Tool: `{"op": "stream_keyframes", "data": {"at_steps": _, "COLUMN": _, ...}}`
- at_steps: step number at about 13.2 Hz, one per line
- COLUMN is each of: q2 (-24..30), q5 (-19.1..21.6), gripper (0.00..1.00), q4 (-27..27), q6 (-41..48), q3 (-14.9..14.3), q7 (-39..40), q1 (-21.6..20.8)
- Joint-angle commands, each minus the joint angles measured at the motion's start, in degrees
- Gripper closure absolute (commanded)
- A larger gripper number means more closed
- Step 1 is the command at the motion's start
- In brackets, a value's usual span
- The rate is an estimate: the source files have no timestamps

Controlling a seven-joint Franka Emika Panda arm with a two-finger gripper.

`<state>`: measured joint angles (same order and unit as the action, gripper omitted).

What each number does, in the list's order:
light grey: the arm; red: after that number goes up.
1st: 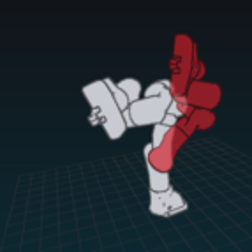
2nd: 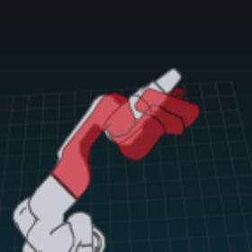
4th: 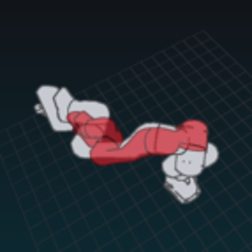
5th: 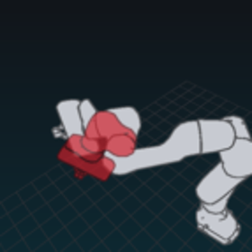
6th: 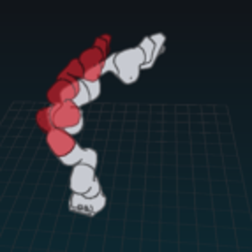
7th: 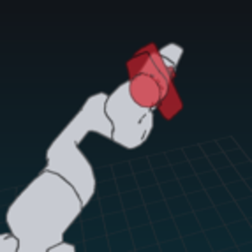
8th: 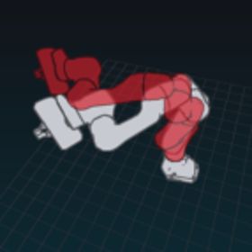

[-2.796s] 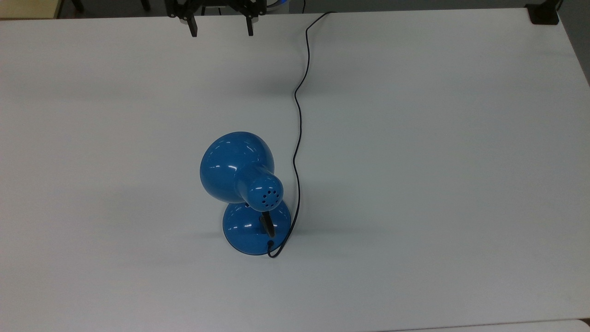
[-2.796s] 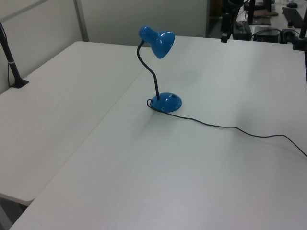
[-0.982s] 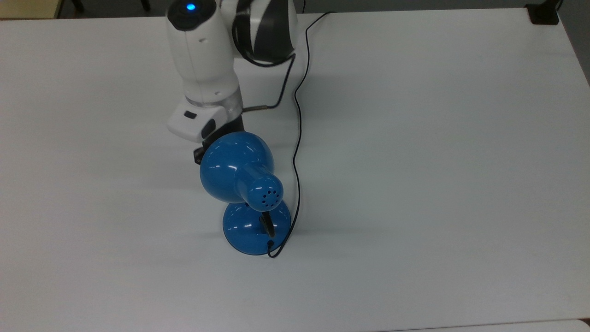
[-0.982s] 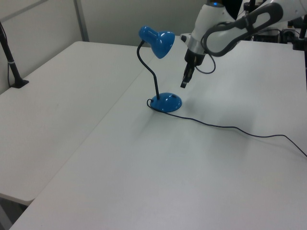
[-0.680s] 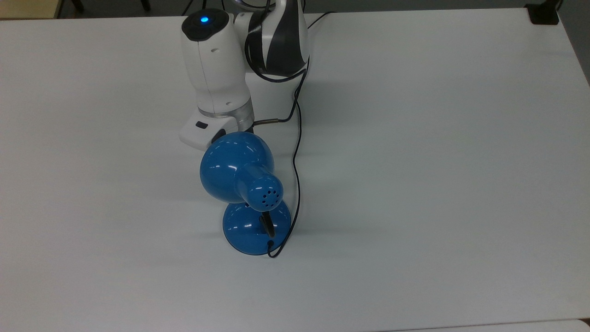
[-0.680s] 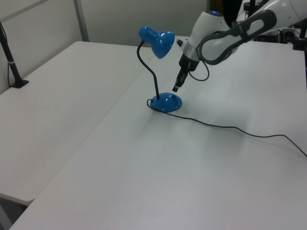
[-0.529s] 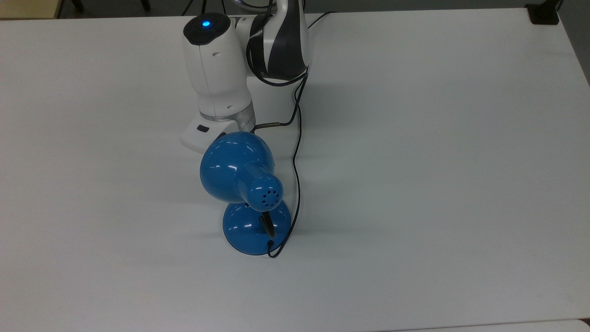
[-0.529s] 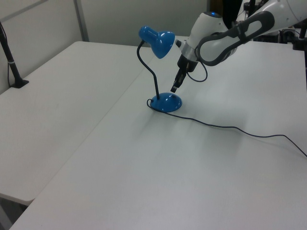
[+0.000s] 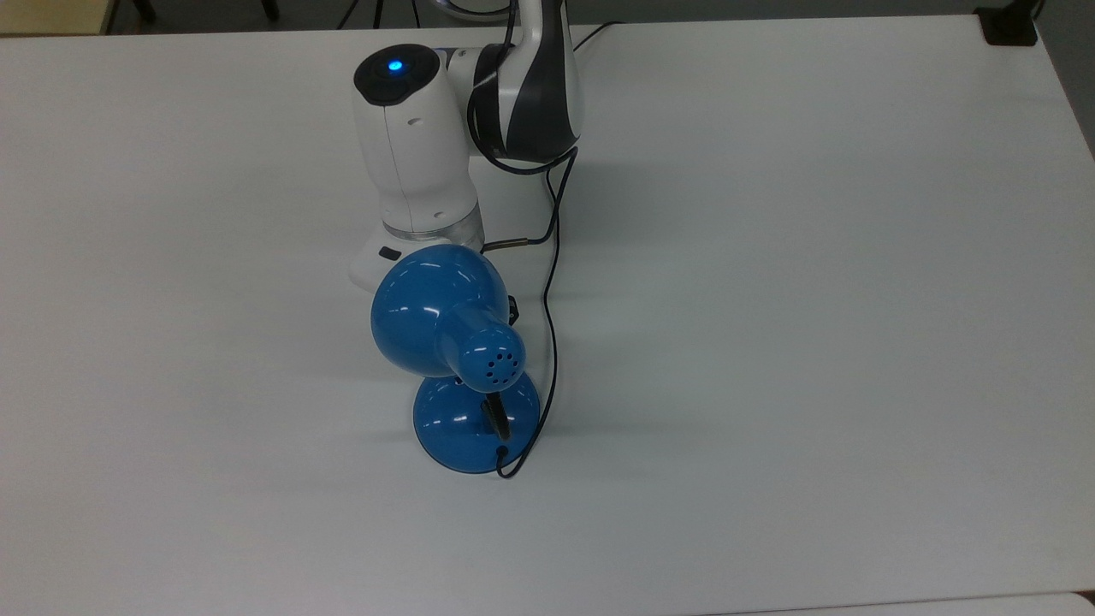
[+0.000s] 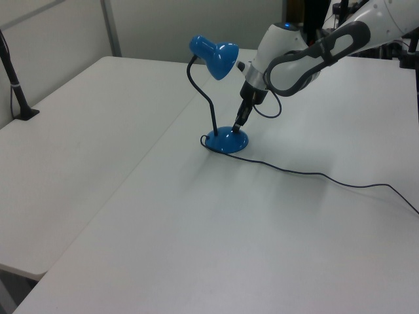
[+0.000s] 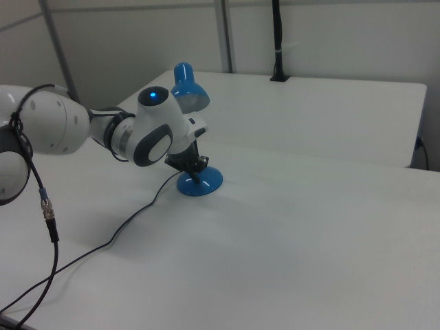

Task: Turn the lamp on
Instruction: 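Lift the gripper up and away from the lit lamp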

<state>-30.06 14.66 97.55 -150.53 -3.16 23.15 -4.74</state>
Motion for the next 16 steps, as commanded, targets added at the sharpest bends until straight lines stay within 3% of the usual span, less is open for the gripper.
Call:
{"op": "stream_keyframes", "data": {"at_steps": 1, "q2": -2.0, "q5": 0.2, "gripper": 1.0, "q4": -0.5, "q6": -4.6, "q3": -0.6, "q7": -0.6, "q1": -1.1}}
{"op": "stream_keyframes", "data": {"at_steps": 5, "q2": -2.4, "q5": 0.1, "gripper": 1.0, "q4": -0.5, "q6": -5.2, "q3": -0.6, "q7": -0.6, "q1": -1.2}}
{"op": "stream_keyframes", "data": {"at_steps": 8, "q2": 0.9, "q5": 0.0, "gripper": 1.0, "q4": 1.1, "q6": -0.6, "q3": -0.9, "q7": 0.0, "q1": -0.9}}
{"op": "stream_keyframes", "data": {"at_steps": 10, "q2": 6.5, "q5": -1.7, "gripper": 0.98, "q4": 1.3, "q6": 15.8, "q3": -2.4, "q7": 2.1, "q1": -0.4}}
{"op": "stream_keyframes", "data": {"at_steps": 11, "q2": 8.9, "q5": -2.6, "gripper": 0.91, "q4": 1.0, "q6": 23.5, "q3": -3.0, "q7": 1.9, "q1": -0.3}}
{"op": "stream_keyframes", "data": {"at_steps": 12, "q2": 11.2, "q5": -2.7, "gripper": 0.78, "q4": 0.9, "q6": 30.1, "q3": -3.6, "q7": 1.7, "q1": -0.3}}
{"op": "stream_keyframes", "data": {"at_steps": 13, "q2": 13.9, "q5": -2.8, "gripper": 0.46, "q4": 0.9, "q6": 37.0, "q3": -4.1, "q7": 1.6, "q1": -0.1}}
{"op": "stream_keyframes", "data": {"at_steps": 14, "q2": 16.8, "q5": -3.7, "gripper": 0.0, "q4": 0.8, "q6": 43.0, "q3": -4.7, "q7": 1.6, "q1": -0.1}}
{"op": "stream_keyframes", "data": {"at_steps": 16, "q2": 21.9, "q5": -7.7, "gripper": 0.0, "q4": 0.8, "q6": 48.5, "q3": -4.7, "q7": -1.8, "q1": -0.1}}
